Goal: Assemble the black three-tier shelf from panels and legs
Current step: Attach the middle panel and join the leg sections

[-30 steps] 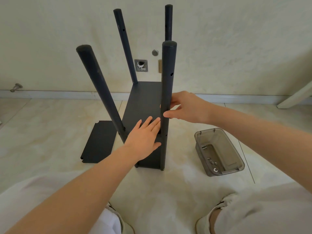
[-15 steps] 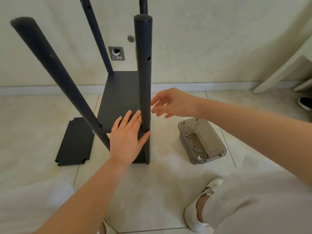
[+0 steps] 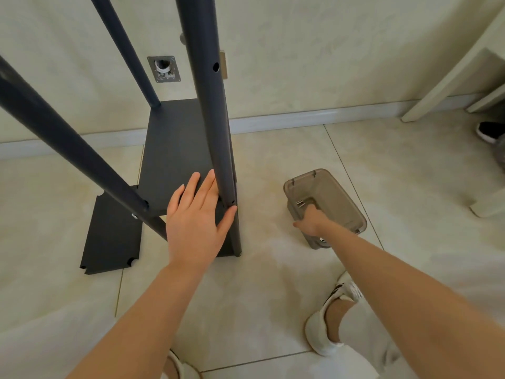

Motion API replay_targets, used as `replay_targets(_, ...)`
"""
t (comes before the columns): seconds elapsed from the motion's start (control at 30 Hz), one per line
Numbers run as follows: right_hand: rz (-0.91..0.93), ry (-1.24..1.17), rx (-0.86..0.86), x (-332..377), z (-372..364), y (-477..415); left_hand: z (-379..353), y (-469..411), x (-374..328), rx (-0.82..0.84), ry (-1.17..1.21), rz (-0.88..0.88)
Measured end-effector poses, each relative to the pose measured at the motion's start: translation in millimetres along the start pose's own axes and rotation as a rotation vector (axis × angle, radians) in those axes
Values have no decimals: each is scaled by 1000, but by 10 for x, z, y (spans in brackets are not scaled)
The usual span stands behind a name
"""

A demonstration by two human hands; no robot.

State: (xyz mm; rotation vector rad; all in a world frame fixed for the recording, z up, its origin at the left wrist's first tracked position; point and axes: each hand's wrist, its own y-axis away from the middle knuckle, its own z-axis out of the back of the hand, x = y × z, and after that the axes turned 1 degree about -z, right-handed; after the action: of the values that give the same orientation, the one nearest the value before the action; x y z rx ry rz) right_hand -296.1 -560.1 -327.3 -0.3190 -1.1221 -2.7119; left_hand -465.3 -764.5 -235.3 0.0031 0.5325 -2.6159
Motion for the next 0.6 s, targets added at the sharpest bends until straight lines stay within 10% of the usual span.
replay_targets(0.6,207,232,54,11,-904,230,26,9,-45,6,24,19)
